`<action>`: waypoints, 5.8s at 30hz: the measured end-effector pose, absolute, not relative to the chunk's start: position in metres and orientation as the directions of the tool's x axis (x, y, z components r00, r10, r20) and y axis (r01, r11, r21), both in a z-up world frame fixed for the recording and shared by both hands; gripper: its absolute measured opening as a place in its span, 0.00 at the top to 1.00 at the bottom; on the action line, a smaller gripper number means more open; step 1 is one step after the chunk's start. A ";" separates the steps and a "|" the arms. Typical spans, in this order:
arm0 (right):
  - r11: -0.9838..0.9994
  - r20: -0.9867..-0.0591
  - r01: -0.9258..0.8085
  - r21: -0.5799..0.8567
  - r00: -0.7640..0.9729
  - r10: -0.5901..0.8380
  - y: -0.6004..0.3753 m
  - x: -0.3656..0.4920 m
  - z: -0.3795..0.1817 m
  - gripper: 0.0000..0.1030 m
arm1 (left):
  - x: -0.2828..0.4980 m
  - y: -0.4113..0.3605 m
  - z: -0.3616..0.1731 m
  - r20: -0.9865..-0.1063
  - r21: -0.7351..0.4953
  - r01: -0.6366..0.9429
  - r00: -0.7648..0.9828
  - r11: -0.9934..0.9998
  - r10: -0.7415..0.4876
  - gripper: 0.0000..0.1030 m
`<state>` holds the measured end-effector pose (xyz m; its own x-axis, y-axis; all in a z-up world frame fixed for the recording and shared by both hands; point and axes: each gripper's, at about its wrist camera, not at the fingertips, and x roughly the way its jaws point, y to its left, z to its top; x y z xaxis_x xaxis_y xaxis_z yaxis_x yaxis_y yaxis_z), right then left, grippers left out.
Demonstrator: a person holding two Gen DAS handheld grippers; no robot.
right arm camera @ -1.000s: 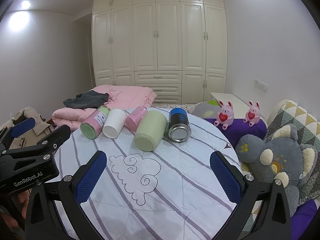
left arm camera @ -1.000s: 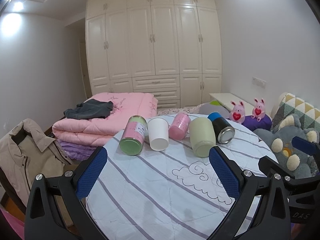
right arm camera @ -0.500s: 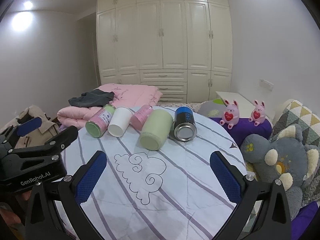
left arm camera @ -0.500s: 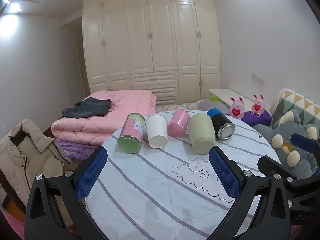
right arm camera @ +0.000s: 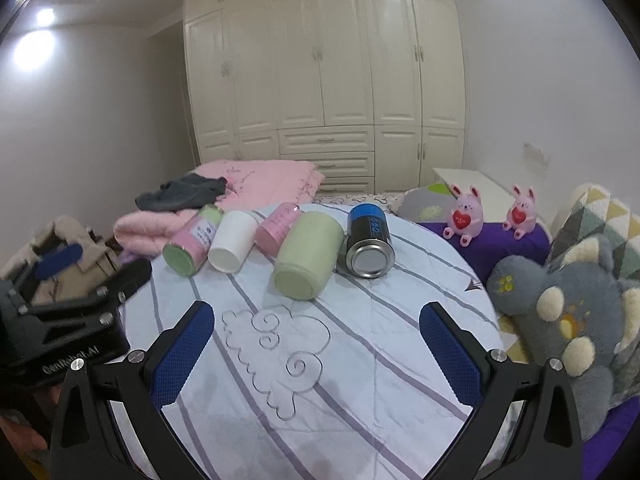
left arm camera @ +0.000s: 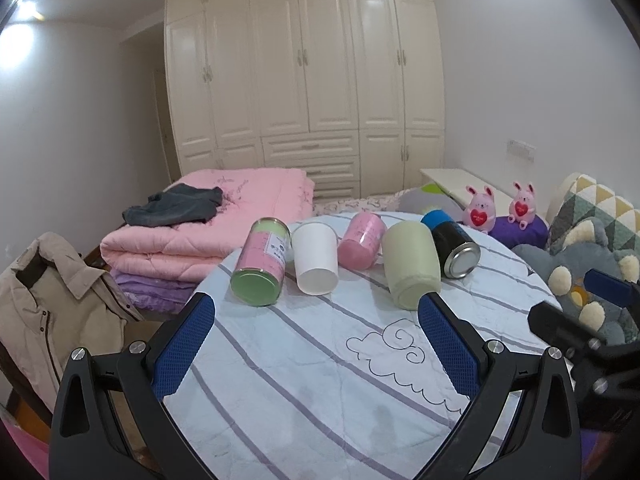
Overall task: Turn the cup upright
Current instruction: 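Move the right tool to the blue-and-black can and grasp it, then lift the can with the right tool and carry it toward the left tool, then close the left tool on the can while the right tool releases it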
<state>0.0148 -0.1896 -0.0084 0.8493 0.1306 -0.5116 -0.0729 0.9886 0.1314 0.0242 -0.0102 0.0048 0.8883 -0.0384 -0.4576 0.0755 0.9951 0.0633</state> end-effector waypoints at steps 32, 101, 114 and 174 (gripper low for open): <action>0.988 -0.874 -0.011 0.152 0.466 0.140 -0.254 0.263 -0.055 0.06 | 0.246 -0.042 -0.019 -0.788 0.119 0.185 0.615 0.976 -0.020 0.00; 0.959 -0.941 0.026 0.283 0.200 0.273 -0.139 0.105 -0.084 0.35 | 0.088 0.048 -0.037 -0.849 0.101 0.238 0.527 0.966 -0.041 0.00; 0.978 -0.949 -0.036 0.205 0.236 0.208 -0.111 0.099 -0.071 0.22 | 0.076 0.071 -0.045 -0.858 0.072 0.205 0.512 0.976 -0.044 0.00; 0.943 -0.929 -0.147 0.297 0.182 0.321 -0.257 0.131 -0.101 0.22 | 0.111 -0.081 -0.068 -0.967 0.024 0.017 0.256 1.000 0.019 0.00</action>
<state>0.1310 -0.2573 -0.1010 0.1816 0.3212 -0.9294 -0.1473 0.9434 0.2973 0.1114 -0.0813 -0.0679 0.2560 0.0186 -0.9665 0.0166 0.9996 0.0236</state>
